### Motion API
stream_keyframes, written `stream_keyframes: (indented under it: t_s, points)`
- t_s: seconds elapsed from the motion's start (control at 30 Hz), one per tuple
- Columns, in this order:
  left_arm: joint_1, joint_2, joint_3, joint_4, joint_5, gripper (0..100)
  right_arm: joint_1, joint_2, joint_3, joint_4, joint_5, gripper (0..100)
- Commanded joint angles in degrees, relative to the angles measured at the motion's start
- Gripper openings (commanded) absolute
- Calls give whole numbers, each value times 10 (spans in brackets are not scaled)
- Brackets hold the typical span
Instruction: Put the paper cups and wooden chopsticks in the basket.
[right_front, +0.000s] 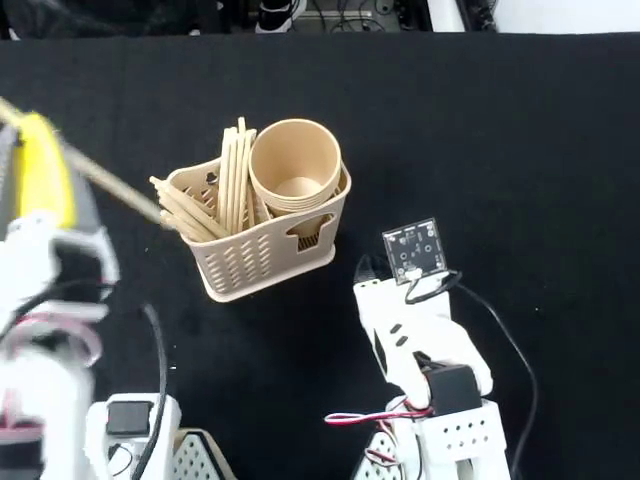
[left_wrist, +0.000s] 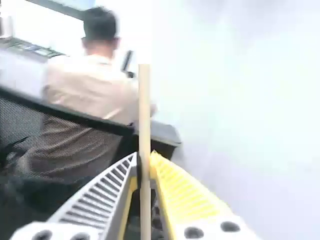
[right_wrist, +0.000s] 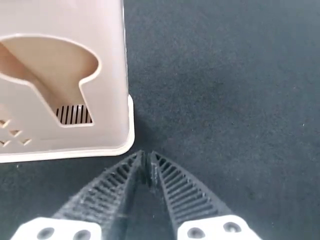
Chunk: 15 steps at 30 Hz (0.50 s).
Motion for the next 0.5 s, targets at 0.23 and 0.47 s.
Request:
stream_keyframes:
  t_s: [0.23, 0.47]
  points:
    - [95, -156, 444, -268, -78, 29, -4, -7, -4, -12, 5, 28]
    - [129, -156, 456, -199, -82, 39, -3, -7, 0, -25, 5, 28]
